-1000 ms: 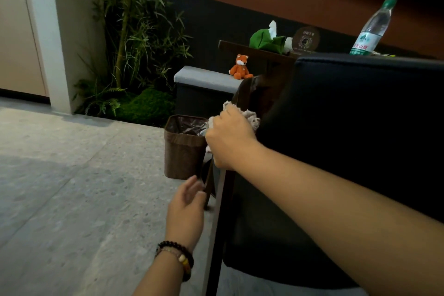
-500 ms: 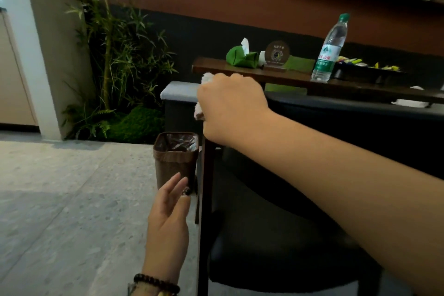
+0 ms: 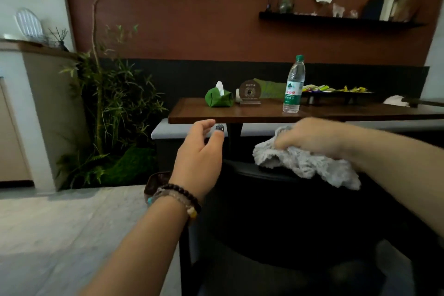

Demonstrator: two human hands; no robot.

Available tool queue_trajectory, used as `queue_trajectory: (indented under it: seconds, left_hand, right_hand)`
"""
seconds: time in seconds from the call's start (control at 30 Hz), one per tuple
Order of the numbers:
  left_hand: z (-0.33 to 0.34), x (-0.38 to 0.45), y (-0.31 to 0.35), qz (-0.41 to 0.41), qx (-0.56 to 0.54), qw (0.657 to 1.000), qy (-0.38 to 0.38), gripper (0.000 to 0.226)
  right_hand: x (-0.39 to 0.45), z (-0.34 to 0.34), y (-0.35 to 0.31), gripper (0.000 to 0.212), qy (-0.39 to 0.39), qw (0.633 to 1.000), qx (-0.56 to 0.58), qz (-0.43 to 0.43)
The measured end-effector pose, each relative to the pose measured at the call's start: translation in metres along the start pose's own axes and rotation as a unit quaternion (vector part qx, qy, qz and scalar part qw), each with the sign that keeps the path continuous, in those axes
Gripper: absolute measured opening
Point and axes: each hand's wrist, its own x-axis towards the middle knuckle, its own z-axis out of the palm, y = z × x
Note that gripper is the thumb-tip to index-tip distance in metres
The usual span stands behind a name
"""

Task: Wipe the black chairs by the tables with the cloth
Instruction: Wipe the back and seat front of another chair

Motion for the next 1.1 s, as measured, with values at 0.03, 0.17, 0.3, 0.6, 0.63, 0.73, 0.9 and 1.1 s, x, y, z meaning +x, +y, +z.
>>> queue_trajectory:
  seconds: [0.03, 0.17, 0.3, 0.6, 0.63, 0.73, 0.9, 1.1]
  left_hand:
    - [0.005, 0.011, 0.001, -0.022, 0.046, 0.999, -0.019, 0.033]
    - [0.007, 0.041, -0.008, -0.097, 0.144, 0.973, -0.152, 0.047]
    - [0.009, 0.062, -0.008, -0.160, 0.233, 0.923, -0.260, 0.069]
    - [0.023, 0.059, -0.013, -0.263, 0.376, 0.857, -0.234, 0.087]
    - [0.022, 0.058, -0.010, -0.283, 0.372, 0.856, -0.220, 0.085]
    - [0.020, 0.055, -0.001, -0.338, 0.326, 0.862, -0.192, 0.081]
    - [0.016, 0.053, 0.009, -0.372, 0.288, 0.870, -0.146, 0.070]
    - [0.014, 0.055, 0.015, -0.407, 0.265, 0.859, -0.164, 0.070]
  right_hand:
    - [0.007, 0.001, 0.005, 0.027, -0.022, 1.000, -0.017, -0.007]
    - [0.026, 0.005, 0.011, 0.052, -0.052, 0.999, -0.014, -0.009]
    - [0.038, 0.013, 0.020, 0.048, -0.066, 0.996, 0.051, 0.011]
    - [0.042, 0.026, 0.032, 0.020, -0.077, 0.910, 0.346, 0.215]
    - [0.042, 0.026, 0.033, 0.017, -0.071, 0.900, 0.362, 0.232]
    - [0.041, 0.025, 0.035, 0.022, -0.079, 0.874, 0.386, 0.285]
    - [0.040, 0.028, 0.038, 0.030, -0.102, 0.861, 0.385, 0.316]
    - [0.037, 0.028, 0.029, 0.027, -0.046, 0.902, 0.318, 0.288]
